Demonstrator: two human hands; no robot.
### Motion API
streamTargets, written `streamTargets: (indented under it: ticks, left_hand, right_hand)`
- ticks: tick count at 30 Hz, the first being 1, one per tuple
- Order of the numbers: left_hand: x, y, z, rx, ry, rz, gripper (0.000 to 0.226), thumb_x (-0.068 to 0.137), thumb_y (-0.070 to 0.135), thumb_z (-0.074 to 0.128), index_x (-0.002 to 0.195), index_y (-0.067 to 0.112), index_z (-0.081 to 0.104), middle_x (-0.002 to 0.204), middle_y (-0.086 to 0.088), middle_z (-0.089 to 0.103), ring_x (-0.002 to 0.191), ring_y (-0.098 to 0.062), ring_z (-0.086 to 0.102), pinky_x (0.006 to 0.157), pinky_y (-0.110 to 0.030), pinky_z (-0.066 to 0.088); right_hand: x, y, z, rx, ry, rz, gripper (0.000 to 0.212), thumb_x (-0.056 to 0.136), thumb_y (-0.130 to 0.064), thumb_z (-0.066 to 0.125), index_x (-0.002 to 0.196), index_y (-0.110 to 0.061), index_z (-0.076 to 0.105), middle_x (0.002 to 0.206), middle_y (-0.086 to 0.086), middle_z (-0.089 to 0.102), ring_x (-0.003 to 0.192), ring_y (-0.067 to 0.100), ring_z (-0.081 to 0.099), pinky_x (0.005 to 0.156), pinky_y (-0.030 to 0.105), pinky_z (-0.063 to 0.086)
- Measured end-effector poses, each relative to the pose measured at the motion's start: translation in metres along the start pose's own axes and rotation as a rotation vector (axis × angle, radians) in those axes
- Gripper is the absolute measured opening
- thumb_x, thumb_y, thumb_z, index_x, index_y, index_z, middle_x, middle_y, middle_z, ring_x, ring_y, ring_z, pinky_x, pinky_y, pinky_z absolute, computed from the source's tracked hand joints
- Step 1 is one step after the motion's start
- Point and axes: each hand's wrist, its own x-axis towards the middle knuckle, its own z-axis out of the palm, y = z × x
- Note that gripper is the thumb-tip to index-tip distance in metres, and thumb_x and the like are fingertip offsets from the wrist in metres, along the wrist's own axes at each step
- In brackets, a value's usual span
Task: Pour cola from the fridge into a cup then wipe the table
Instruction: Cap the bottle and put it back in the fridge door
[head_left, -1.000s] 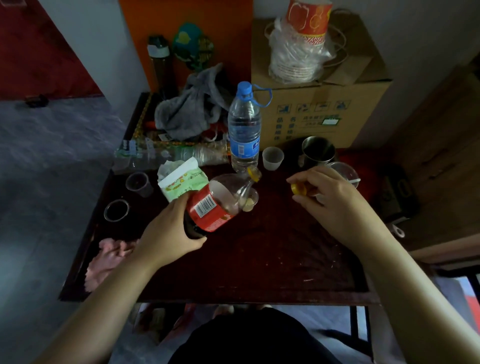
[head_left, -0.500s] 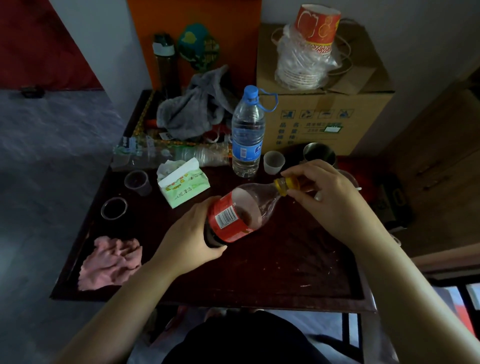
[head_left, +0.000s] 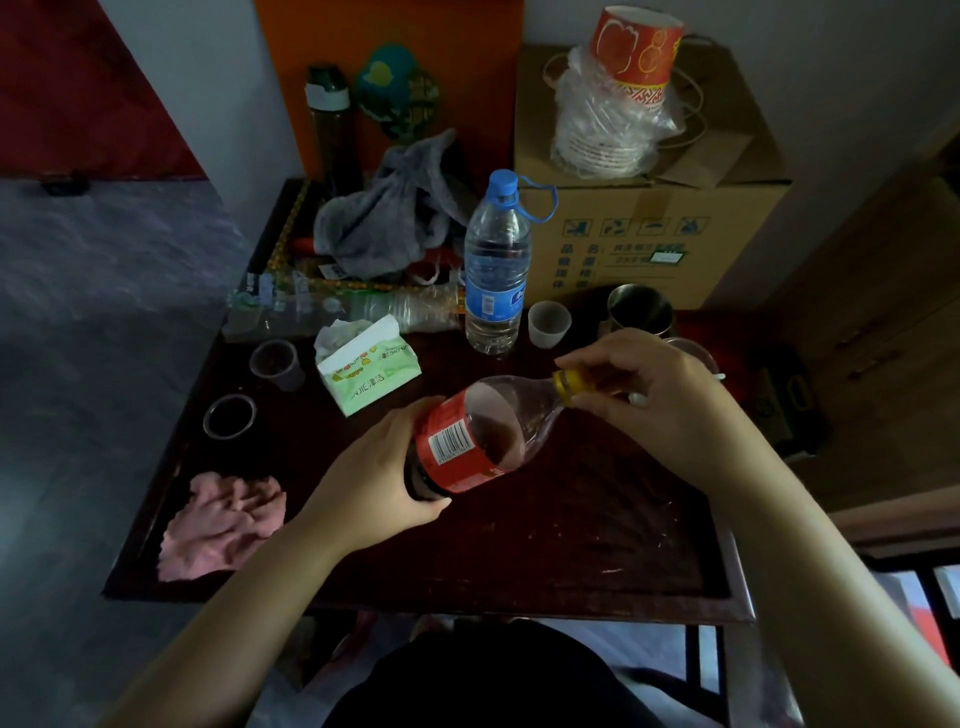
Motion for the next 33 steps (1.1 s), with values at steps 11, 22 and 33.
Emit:
streamTargets:
  ticks: [11, 22, 33]
  left_hand:
    - [-0.008, 0.005, 0.003, 0.014, 0.044, 0.011, 0.092, 0.062, 0.037, 0.084, 0.138, 0.032, 0.032, 0.126, 0.017, 0.048, 0.105, 0.004, 0.048, 0.081, -0.013, 0.038]
    - [-0.005, 0.005, -0.002, 0.035, 0.033, 0.006, 0.092, 0.062, 0.037, 0.083, 0.139, 0.031, 0.033, 0.127, 0.015, 0.049, 0.106, 0.004, 0.048, 0.08, -0.008, 0.035]
    - [-0.005, 0.011, -0.001, 0.063, 0.03, -0.01, 0.094, 0.061, 0.037, 0.083, 0.14, 0.033, 0.031, 0.128, 0.015, 0.048, 0.109, -0.002, 0.051, 0.082, -0.014, 0.038]
  right_hand:
    - [-0.001, 0.005, 0.005, -0.15, 0.058, 0.003, 0.042, 0.077, -0.055, 0.06, 0.103, -0.024, 0.069, 0.087, -0.014, 0.067, 0.079, -0.001, 0.062, 0.07, 0.022, 0.052]
    - [-0.005, 0.007, -0.009, -0.066, 0.012, -0.057, 0.031, 0.079, -0.018, 0.073, 0.108, -0.024, 0.066, 0.101, -0.016, 0.063, 0.094, -0.003, 0.058, 0.077, 0.008, 0.045]
    - [-0.012, 0.006, -0.006, -0.011, 0.003, -0.016, 0.029, 0.084, -0.031, 0.065, 0.111, -0.023, 0.059, 0.105, -0.013, 0.058, 0.096, -0.006, 0.056, 0.074, 0.005, 0.042]
